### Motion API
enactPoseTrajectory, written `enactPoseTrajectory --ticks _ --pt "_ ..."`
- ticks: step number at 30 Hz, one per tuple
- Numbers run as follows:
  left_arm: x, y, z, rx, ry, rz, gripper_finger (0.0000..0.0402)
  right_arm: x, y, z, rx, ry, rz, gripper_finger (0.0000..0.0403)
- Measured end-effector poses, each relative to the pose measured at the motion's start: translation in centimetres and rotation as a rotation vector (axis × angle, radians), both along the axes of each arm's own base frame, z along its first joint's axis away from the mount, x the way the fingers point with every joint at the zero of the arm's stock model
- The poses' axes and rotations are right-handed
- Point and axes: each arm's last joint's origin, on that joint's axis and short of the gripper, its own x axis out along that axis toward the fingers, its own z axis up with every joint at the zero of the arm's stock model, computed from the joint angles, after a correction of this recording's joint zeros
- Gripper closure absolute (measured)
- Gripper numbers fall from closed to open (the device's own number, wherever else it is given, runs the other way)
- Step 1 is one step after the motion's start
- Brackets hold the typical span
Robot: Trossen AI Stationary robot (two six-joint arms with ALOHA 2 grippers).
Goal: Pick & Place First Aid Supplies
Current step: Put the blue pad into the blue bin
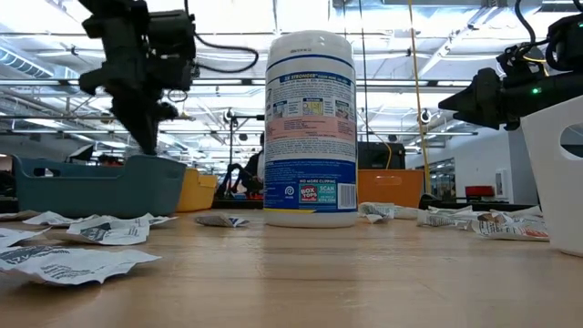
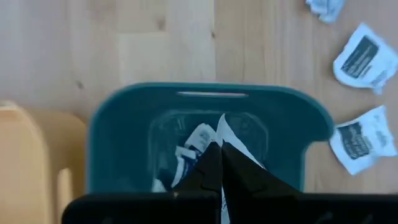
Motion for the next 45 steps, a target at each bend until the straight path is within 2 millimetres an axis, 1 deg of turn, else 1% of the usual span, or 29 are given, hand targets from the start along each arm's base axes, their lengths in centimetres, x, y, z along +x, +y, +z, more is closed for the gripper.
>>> enactPoseTrajectory --ticks 7,10,12,14,16,19,22,24,26,29,33,38,45 --pt "-1.0 -0.8 -2.7 -0.029 0.084 -0.02 0.0401 0.0 0.0 0.0 0.0 0.0 0.0 0.0046" --pt "-1.1 -0.8 -2.8 -0.033 0.092 0.016 0.0393 0.0 0.0 0.0 0.0 0.0 0.0 0.0046" --pt "-1.0 -0.7 -2.8 -0.016 0.092 0.068 0.0378 0.0 0.0 0.0 0.0 0.0 0.0 0.0046" --pt "-0.9 -0.7 -2.6 -0.013 0.087 0.089 0.0354 0.0 0.0 0.0 0.0 0.0 0.0 0.0046" --pt "-0.7 -0.8 -2.4 -0.019 0.076 0.076 0.0321 0.0 0.0 0.0 0.0 0.0 0.0 0.0046" --pt "-0.3 -1.1 -1.8 -0.011 0.059 0.038 0.0257 0.0 0.0 0.0 0.001 0.0 0.0 0.0046" --pt "0.0 -1.2 -0.8 0.03 0.073 0.063 0.0193 0.0 0.0 0.0 0.0 0.0 0.0 0.0046" --pt "0.2 -1.4 0.2 0.058 0.078 0.07 0.0158 0.0 0.0 0.0 0.0 0.0 0.0 0.0046" --pt "0.5 -1.8 1.1 0.061 0.072 0.08 0.0131 0.0 0.0 0.0 0.0 0.0 0.0 0.0046" --pt "1.0 -2.9 2.5 0.047 0.059 0.085 0.0104 0.0 0.0 0.0 0.001 0.0 0.0 0.0046" --pt "1.8 -4.7 3.8 0.028 0.029 0.082 0.0087 0.0 0.0 0.0 0.0 0.0 0.0 0.0046" --pt "3.4 -7.3 4.4 0.009 0.033 0.064 0.0082 0.0 0.0 0.0 0.0 0.0 0.001 0.0046" --pt "6.4 -10.2 3.9 -0.011 0.031 0.031 0.0082 0.0 0.0 0.0 0.0 0.0 0.0 0.0046"
